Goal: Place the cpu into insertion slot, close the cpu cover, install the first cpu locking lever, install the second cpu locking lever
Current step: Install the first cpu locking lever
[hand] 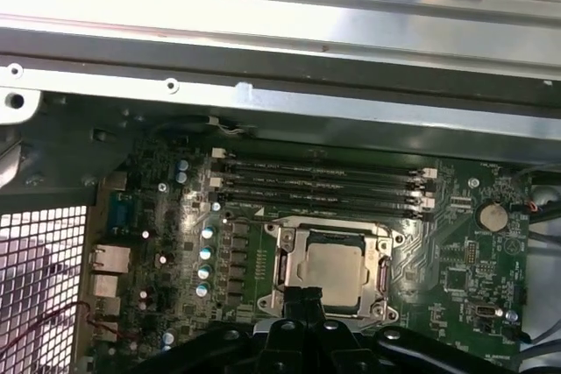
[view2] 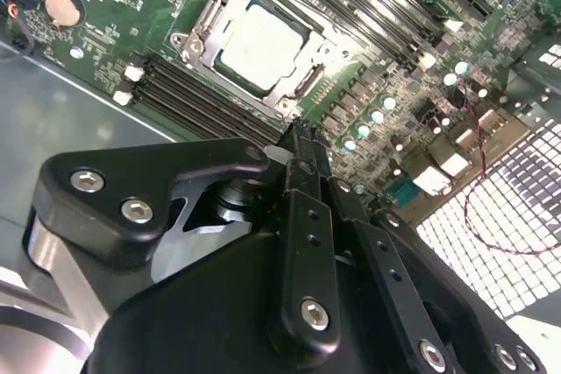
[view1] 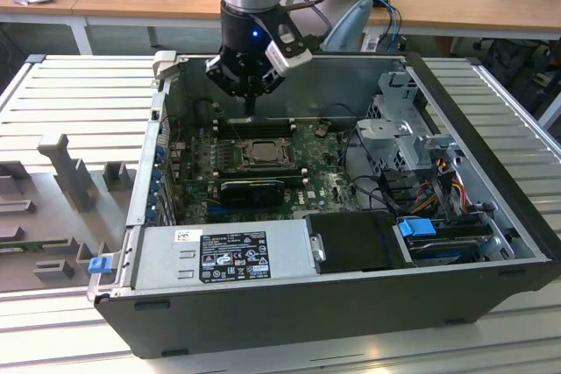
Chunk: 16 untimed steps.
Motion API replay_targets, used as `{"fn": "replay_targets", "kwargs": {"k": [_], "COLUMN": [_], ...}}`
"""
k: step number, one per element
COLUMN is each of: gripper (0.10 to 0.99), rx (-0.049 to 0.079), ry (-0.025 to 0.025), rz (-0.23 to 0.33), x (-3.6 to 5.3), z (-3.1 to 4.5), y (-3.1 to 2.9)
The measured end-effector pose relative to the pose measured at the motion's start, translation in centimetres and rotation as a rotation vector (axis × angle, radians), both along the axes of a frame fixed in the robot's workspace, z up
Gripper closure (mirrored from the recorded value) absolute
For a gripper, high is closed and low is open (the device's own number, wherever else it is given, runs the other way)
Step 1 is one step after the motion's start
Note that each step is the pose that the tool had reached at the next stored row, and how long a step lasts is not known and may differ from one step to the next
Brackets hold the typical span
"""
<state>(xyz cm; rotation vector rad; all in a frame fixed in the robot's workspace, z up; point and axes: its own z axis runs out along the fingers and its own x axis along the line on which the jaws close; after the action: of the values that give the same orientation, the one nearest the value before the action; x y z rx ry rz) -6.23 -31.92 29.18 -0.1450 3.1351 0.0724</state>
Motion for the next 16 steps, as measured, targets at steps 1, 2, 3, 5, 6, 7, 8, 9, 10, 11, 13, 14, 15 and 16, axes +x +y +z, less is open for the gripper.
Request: {"fn": "replay_targets", "kwargs": {"k": [1,2,3,5,6,7,8,9,10,11,13,14,15,16], "gripper": [0.98,0.98,0.98,0.98,0.98,0.98,0.98,0.98,0.98,0.98,0.98,0.98,0.98,0.98], "rx": [0.0,0.0,0.0,0.001,0.001,0.001,0.001,0.001,0.002,0.004,0.009,0.01,0.01,0.01], "ry": [-0.0002,-0.0004,-0.0005,-0.0012,-0.002,-0.0022,-0.0023,-0.0023,-0.0022,-0.0021,-0.0023,-0.0025,-0.0024,-0.0024], "rz": [0.0,0.0,0.0,0.0,0.001,0.001,0.001,0.002,0.002,0.002,0.002,-0.001,-0.007,-0.014], "x": [-0.12,-0.22,-0.34,-0.68,-0.94,-1.09,-1.31,-1.66,-1.94,-2.23,-2.66,-2.78,-2.85,-2.9], "z": [-0.02,-0.04,-0.07,-0.29,-0.58,-0.74,-0.91,-1.06,-1.13,-1.18,-1.31,-1.37,-1.44,-1.51], "y": [0.0,0.0,0.0,0.0,0.0,0.0,0.0,0.0,-0.01,0.0,0.05,0.06,0.06,0.06]}}
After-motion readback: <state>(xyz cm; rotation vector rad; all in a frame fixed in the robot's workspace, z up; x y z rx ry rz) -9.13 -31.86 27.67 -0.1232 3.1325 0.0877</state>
